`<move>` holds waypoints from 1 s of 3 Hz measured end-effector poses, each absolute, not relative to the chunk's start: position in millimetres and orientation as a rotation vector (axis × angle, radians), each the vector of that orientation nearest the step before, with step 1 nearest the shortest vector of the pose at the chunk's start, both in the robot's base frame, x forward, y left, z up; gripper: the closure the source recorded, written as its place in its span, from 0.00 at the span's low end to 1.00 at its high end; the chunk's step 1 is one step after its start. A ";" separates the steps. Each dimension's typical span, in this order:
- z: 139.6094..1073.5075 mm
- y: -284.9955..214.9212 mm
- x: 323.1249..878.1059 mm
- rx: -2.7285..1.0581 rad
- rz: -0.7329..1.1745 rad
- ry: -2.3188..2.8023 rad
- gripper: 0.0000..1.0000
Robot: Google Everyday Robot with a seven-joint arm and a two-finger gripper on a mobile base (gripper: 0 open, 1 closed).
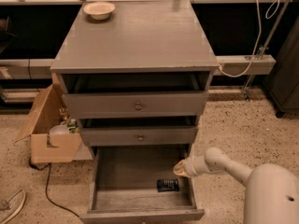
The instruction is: Pick rxbar blueberry from bottom drawer and place on counter
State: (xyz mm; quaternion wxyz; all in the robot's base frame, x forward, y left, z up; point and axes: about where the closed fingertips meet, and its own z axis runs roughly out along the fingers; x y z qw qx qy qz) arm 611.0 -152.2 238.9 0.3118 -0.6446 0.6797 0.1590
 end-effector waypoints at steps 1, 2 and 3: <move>203.3 -150.8 611.9 -1.722 0.424 1.858 0.12; 182.3 -144.0 612.7 -1.747 0.434 1.889 0.00; 162.7 -139.2 611.7 -1.785 0.423 1.921 0.00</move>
Offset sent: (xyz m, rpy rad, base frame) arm 0.0062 0.0125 -0.0781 -0.1028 0.1105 -0.0023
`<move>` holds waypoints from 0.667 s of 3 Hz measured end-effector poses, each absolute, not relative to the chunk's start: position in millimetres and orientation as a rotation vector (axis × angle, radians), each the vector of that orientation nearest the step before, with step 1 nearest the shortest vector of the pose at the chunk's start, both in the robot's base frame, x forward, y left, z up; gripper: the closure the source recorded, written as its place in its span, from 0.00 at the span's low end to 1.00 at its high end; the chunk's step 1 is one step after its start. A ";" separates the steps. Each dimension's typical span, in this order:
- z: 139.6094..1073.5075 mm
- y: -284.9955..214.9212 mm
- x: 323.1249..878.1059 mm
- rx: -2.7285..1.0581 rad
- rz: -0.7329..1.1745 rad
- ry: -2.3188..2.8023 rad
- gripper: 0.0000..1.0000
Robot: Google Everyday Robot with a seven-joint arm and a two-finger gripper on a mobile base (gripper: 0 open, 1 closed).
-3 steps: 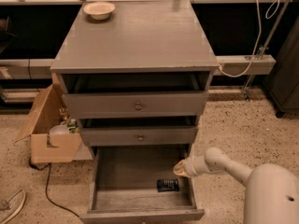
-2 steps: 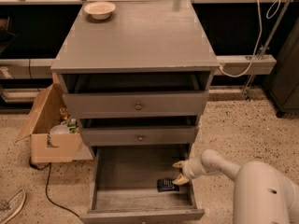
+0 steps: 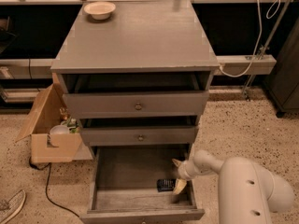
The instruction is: Pick rxbar blueberry from bottom drawer and place on counter
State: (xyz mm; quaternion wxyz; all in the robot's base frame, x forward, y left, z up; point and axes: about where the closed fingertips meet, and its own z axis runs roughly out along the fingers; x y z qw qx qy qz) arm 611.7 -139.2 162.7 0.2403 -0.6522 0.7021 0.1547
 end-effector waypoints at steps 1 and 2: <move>150.7 -135.5 611.6 -1.795 0.437 1.937 0.00; 120.1 -127.0 607.6 -1.821 0.445 2.011 0.00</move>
Offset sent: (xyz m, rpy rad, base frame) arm -0.0046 0.0192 -0.0747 -0.1196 0.1399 -0.0272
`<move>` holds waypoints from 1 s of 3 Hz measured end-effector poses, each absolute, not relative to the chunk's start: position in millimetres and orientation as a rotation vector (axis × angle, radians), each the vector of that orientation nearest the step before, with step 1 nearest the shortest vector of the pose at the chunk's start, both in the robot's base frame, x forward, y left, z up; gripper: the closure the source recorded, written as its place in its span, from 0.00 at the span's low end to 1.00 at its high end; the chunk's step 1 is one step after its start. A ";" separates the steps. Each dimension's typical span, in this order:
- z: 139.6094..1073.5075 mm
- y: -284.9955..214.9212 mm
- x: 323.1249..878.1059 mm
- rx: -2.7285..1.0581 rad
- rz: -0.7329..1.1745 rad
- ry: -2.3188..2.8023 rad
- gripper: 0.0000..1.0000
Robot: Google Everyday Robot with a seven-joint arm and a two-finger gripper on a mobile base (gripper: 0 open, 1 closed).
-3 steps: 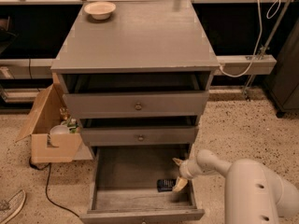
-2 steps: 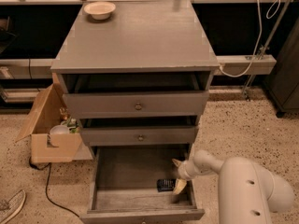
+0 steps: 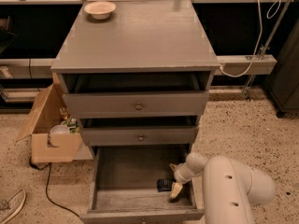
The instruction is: Pick rxbar blueberry from bottom drawer and place on counter
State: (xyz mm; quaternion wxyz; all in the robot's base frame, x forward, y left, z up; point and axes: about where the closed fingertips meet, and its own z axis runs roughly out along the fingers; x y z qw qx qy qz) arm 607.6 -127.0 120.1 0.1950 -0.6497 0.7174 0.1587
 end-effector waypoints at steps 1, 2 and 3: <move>93.6 -120.9 603.5 -1.822 0.462 2.077 0.00; 89.1 -118.8 603.1 -1.825 0.455 2.099 0.16; 95.1 -118.0 602.6 -1.827 0.443 2.106 0.47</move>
Offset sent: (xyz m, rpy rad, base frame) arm -0.0051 0.0139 -0.0499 -0.1040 0.0818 -0.0517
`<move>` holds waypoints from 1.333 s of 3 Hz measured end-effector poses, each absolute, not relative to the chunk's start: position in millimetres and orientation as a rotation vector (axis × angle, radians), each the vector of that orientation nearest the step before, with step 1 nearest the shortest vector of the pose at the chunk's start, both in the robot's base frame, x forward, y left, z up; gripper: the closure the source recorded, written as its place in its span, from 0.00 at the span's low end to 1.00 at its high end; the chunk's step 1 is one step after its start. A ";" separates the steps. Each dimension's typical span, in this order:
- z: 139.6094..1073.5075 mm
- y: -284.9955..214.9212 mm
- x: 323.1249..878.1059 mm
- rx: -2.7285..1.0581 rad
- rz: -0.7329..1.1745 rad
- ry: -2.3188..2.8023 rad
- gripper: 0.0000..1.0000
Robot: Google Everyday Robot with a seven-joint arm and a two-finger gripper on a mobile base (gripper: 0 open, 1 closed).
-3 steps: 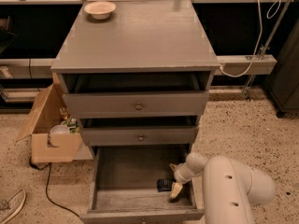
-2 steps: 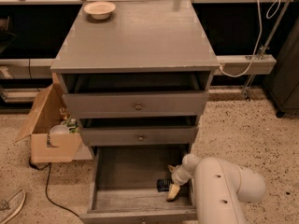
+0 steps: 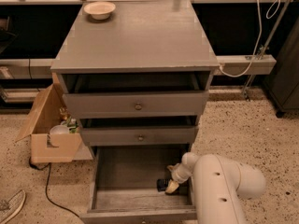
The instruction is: Pick rxbar blueberry from bottom drawer and place on counter
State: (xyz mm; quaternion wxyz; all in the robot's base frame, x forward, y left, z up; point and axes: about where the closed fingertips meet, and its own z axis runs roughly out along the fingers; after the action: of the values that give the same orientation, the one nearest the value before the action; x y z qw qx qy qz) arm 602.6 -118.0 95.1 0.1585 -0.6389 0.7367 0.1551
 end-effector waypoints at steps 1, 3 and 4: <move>104.0 -118.0 602.6 -1.827 0.443 2.106 0.71; 112.5 -118.0 602.7 -1.827 0.443 2.106 1.00; 166.3 -136.6 606.6 -1.820 0.386 1.976 1.00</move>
Offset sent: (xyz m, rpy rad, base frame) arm 0.0277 -0.0178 0.0036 -0.0614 -0.1031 -0.0817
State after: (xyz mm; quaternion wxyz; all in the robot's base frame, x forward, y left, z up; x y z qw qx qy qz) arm 606.6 -136.6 166.3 0.2122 -0.6552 0.7116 0.1390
